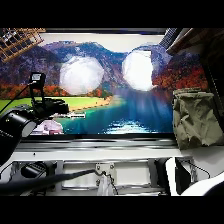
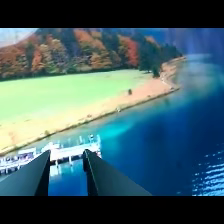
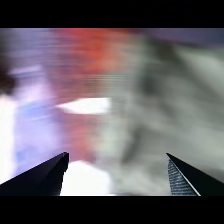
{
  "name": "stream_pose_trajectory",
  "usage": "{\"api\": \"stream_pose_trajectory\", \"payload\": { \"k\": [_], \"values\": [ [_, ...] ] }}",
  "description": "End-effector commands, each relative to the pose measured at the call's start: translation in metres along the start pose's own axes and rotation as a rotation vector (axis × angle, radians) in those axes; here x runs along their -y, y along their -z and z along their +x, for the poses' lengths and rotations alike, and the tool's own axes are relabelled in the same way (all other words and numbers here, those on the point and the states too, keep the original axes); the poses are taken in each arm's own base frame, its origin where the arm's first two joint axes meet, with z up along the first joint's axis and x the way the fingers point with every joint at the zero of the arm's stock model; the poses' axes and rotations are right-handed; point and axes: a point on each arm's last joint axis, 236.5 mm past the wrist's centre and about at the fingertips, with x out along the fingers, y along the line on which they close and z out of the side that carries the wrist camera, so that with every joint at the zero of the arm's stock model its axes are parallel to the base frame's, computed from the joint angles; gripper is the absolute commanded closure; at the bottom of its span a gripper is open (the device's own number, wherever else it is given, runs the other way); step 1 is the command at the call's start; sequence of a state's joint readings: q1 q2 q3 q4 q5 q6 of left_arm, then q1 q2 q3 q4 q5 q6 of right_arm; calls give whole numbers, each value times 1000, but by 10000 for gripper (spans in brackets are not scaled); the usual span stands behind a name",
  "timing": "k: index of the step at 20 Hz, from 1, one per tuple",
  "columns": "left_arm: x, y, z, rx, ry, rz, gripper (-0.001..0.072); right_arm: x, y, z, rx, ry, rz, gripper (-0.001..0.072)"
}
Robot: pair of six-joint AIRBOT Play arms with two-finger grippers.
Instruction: Fold the clothes and pants, and hang the long-sleeved shirts on hangers.
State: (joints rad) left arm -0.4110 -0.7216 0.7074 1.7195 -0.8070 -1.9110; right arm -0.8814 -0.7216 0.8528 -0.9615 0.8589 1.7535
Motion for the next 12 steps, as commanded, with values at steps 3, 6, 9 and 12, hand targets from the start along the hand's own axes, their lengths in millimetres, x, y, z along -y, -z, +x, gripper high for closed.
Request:
{"api": "stream_pose_trajectory", "payload": {
  "k": [3,6,9,12],
  "values": [
    [0,0,0,0,-1,0,477,-156,124,-19,-222,-442,-534,14],
    [0,0,0,0,-1,0,477,-141,194,-25,-386,-411,-851,13],
    [0,0,0,0,-1,0,477,-149,221,-37,-431,-463,-914,12],
    [0,0,0,0,-1,0,477,-152,229,-41,-445,-481,-927,12]
  ]
}}
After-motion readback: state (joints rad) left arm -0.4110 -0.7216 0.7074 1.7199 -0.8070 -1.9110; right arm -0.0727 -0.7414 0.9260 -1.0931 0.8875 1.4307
